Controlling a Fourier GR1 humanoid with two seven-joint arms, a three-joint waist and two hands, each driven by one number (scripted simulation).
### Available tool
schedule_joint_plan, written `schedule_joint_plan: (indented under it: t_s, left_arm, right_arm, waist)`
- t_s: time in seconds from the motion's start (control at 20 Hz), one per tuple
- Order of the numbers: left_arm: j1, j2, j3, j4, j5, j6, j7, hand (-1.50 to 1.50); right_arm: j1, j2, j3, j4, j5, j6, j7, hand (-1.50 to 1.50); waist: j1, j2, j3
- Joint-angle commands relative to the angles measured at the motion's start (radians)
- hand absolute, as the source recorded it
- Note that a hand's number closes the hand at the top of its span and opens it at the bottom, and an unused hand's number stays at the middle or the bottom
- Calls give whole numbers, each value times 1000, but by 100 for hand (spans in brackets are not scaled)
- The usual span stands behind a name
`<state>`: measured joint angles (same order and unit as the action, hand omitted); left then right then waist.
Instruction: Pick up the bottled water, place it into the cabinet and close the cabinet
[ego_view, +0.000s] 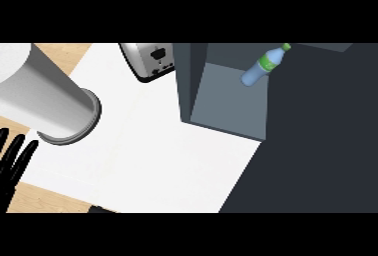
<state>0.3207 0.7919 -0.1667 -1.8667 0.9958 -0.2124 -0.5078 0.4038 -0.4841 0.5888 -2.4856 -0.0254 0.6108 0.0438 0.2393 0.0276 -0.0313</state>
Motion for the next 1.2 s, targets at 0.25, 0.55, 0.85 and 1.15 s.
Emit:
schedule_joint_plan:
  t_s: [0.25, 0.55, 0.85, 1.15]
  left_arm:
    - [-9, 9, 15, 5, 11, -19, 1, -150]
    - [-29, 15, 29, 5, 18, -33, -1, -150]
    - [-32, 21, 35, 12, 21, -50, -1, -150]
    - [-39, 27, 49, 30, 31, -59, 2, -150]
  right_arm:
    - [-32, 65, 106, 23, -35, -25, 89, 150]
    - [-20, 71, 124, 58, -108, 0, 66, 150]
    - [-26, 111, 56, 74, -126, -53, 81, 150]
    - [-128, 122, -27, 86, -68, -71, 143, 150]
  waist:
    - [1, 24, 1]
    - [40, 52, 6]
    - [45, 57, 7]
    - [41, 46, 5]
